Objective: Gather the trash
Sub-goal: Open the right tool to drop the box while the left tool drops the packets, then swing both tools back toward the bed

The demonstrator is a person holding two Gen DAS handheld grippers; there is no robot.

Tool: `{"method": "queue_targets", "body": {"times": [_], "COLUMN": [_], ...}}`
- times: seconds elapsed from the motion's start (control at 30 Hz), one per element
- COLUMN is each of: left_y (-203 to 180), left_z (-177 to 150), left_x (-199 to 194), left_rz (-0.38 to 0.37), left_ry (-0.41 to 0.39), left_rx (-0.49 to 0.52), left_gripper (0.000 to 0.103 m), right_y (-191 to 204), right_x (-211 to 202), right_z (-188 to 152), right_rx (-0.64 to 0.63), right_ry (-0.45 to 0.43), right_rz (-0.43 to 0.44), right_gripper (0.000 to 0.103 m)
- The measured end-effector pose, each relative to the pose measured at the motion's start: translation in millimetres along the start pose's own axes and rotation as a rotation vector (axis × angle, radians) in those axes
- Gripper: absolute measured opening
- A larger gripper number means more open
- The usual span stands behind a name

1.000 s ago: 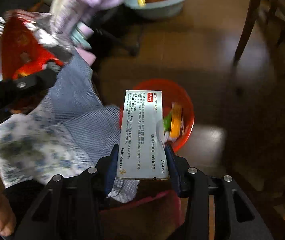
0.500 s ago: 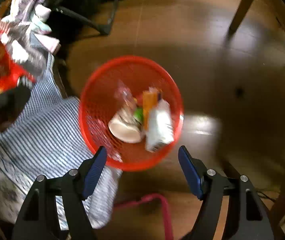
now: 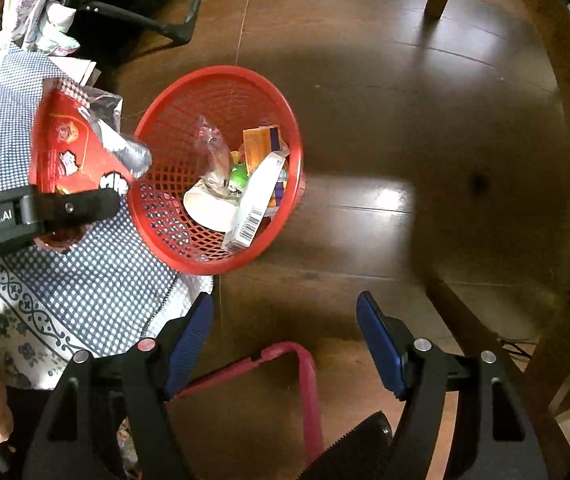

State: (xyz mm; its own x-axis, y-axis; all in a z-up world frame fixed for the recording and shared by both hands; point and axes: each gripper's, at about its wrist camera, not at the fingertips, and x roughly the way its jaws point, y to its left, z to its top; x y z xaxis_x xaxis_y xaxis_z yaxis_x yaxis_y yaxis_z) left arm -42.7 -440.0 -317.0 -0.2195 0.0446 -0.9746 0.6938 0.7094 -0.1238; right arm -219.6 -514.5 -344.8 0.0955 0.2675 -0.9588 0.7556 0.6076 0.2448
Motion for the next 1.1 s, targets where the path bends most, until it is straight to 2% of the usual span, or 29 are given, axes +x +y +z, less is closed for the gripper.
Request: {"method": "queue_targets", "body": {"times": [0.03,0.07,0.17,0.33,0.63,0.8,0.9,1.0,1.1], "left_y": [-1.6,-3.1,-8.2,-13.9,-25.3,-26.3,-14.3,9.1,56.0], "left_z": [-0.8,-1.9,-2.3,-4.1,-30.8,-54.6,-72.0,-90.4,-109.1], "left_x": [-2.4,-5.2,-12.9,-29.6,-111.1,-172.0,-214.3,-258.3,-299.1], "left_rz": [-0.001,-0.002,0.004,-0.07,-0.158,-0.17,-0.188,-0.183,-0.136], "left_ry": [-0.002,-0.008,-0.027,-0.042,-0.271,-0.442,-0.559,-0.658,-0.764], "left_rx": [0.005,0.007,0.019,0.016,0.079,0.117,0.107,0.077,0.023], "left_gripper": [0.09,0.094,0.094,0.094,0.094,0.094,0.094,0.094,0.094], "right_y": [1.3,1.2,2.4,-6.0,-1.9,14.1,28.8,49.0,81.3], "right_x": [-3.0,-6.4,-12.8,-32.2,-57.0,-75.0,-91.1,-116.2,-146.2], "right_z": [-2.0,-2.8,-4.8,-10.8,-24.5,-27.7,-30.7,-33.3,-35.6], "right_rx": [-0.004,-0.007,-0.015,-0.009,-0.013,-0.048,-0.072,-0.114,-0.183], "right_ry": [0.001,0.002,-0.001,-0.021,-0.058,-0.091,-0.128,-0.205,-0.285], "right_rz": [-0.002,-0.003,-0.006,-0.02,-0.025,-0.038,-0.032,-0.018,-0.005], "right_gripper": [0.073,0.073,0.073,0.073,0.073,0.08,0.08,0.08,0.08]}}
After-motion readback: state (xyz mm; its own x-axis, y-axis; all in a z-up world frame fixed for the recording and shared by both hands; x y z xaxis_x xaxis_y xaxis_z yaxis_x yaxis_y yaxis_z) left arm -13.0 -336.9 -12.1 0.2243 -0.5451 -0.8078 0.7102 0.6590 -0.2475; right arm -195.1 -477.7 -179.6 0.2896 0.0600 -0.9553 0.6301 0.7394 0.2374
